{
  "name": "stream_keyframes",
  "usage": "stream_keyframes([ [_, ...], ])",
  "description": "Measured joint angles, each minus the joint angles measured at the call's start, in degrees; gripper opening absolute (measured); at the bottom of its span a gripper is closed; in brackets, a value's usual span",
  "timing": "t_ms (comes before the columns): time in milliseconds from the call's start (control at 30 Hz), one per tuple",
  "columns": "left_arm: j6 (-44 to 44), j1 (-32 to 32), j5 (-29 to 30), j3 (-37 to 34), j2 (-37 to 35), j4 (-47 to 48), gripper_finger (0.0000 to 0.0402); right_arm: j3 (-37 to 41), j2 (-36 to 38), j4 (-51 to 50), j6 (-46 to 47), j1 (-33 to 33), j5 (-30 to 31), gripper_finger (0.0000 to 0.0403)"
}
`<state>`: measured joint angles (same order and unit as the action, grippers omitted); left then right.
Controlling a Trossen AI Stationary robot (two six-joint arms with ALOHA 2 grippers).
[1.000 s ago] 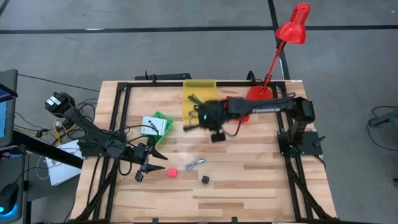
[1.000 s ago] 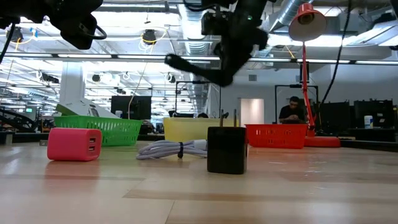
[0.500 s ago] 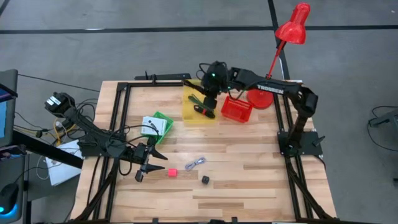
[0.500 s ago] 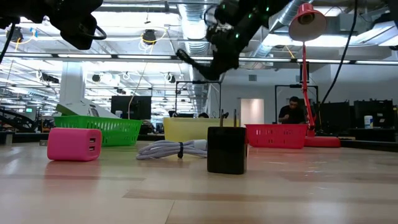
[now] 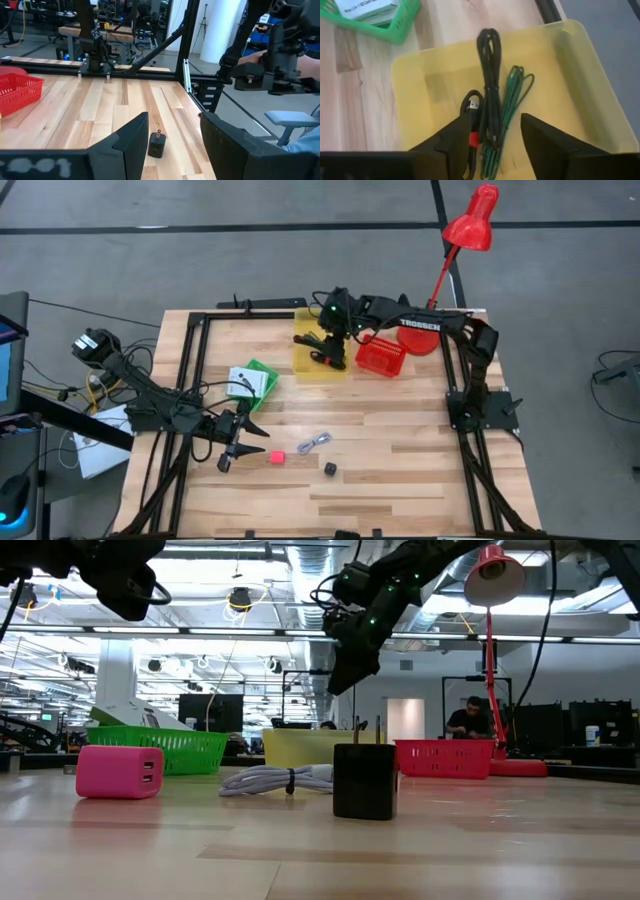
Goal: Pick and place items into bin
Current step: Put the white charger cable into the yellow bin
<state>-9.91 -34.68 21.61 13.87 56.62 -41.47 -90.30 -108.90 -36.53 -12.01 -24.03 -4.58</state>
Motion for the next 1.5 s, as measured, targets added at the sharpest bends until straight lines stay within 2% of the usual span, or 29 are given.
stream_keyframes([
  [167, -0.31, 0.02, 0.00, 0.00, 0.00, 0.09, 0.0172, 0.00, 0.00, -2.84, -1.01, 2.29, -0.10, 0.0200],
  [367, -0.32, 0.00, 0.00, 0.00, 0.00, 0.09, 0.0172, 0.00, 0.00, -7.37, -5.09, 8.63, -2.67, 0.0207],
  [700, -0.33, 0.00, 0.01, 0.00, 0.00, 0.07, 0.0172, 0.00, 0.00, -6.25, -9.05, 22.54, -3.01, 0.0184],
  [900, -0.33, 0.00, 0.01, 0.00, 0.00, 0.06, 0.0172, 0.07, -1.18, -3.34, -9.56, 28.48, -2.99, 0.0170],
  [1000, -0.35, 0.02, 0.02, 0.00, 0.00, 0.04, 0.0172, -0.23, -3.01, 0.37, -10.36, 30.42, -2.93, 0.0166],
  [1067, -0.35, 0.01, 0.01, 0.00, 0.00, 0.04, 0.0172, 0.31, -3.39, -1.06, -10.47, 31.19, -2.86, 0.0164],
  [1133, -0.35, 0.01, 0.02, 0.00, 0.00, 0.04, 0.0172, -0.36, -4.80, 2.74, -10.51, 31.69, -2.93, 0.0164],
  [1500, -0.76, 0.02, 0.00, 0.00, 0.00, 0.41, 0.0172, 0.04, -12.64, 2.47, -9.91, 32.28, -3.06, 0.0164],
])
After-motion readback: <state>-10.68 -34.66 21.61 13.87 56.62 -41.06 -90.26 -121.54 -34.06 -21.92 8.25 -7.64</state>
